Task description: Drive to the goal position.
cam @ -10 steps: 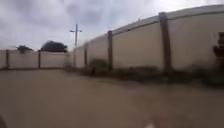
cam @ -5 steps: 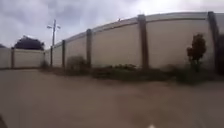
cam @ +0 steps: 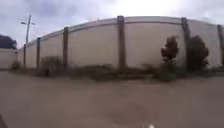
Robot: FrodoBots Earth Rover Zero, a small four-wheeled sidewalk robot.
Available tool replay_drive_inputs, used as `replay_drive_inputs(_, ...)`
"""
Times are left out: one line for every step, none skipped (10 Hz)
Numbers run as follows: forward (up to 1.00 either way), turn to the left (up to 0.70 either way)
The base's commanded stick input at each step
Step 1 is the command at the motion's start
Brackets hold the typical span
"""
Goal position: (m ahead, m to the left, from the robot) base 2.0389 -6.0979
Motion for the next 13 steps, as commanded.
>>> replay_drive_inputs(0.0, -0.45)
replay_drive_inputs(0.0, -0.45)
replay_drive_inputs(0.0, -0.45)
replay_drive_inputs(0.0, -0.45)
replay_drive_inputs(0.0, -0.45)
replay_drive_inputs(0.0, -0.45)
replay_drive_inputs(0.0, -0.45)
replay_drive_inputs(0.0, -0.45)
replay_drive_inputs(0.0, -0.45)
replay_drive_inputs(0.0, -0.45)
replay_drive_inputs(0.0, -0.45)
replay_drive_inputs(0.0, -0.45)
replay_drive_inputs(0.0, -0.45)
